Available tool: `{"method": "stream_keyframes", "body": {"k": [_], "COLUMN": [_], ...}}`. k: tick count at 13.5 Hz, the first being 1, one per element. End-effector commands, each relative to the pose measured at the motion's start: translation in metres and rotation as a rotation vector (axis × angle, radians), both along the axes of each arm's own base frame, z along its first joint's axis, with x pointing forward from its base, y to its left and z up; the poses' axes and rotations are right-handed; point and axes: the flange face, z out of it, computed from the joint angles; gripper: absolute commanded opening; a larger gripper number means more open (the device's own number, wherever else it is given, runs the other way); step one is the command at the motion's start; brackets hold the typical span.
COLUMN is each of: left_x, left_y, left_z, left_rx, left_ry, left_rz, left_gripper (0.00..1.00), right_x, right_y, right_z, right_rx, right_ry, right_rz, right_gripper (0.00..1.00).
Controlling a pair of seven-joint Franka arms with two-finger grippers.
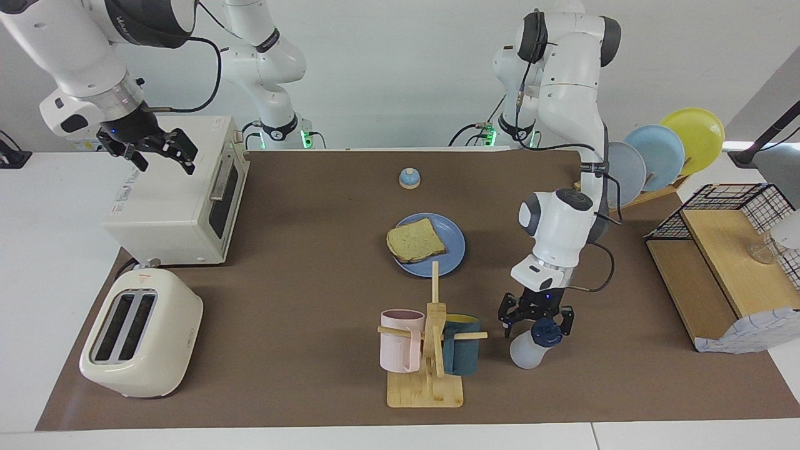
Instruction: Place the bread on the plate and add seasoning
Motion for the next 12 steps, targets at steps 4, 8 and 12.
{"method": "stream_keyframes", "body": {"k": [4, 8, 12], "left_x": [-0.032, -0.074, -0.103], "left_y": [0.010, 0.005, 0.002], "left_z": [0.019, 0.081, 0.159], "left_rx": [0.010, 0.027, 0.001], "left_ry": [0.047, 0.215, 0.358], "left_rz": [-0.015, -0.085, -0.046], "left_gripper": [1.00, 1.00, 1.00], "right_x": [-0.005, -0.005, -0.005], "right_y": [0.000, 0.000, 0.000], "right_z": [0.002, 0.003, 0.003], "right_rx": [0.000, 0.000, 0.000], "right_ry": [0.011, 0.009, 0.009], "right_rz": [0.011, 0.011, 0.013], "right_gripper": [1.00, 1.00, 1.00]}}
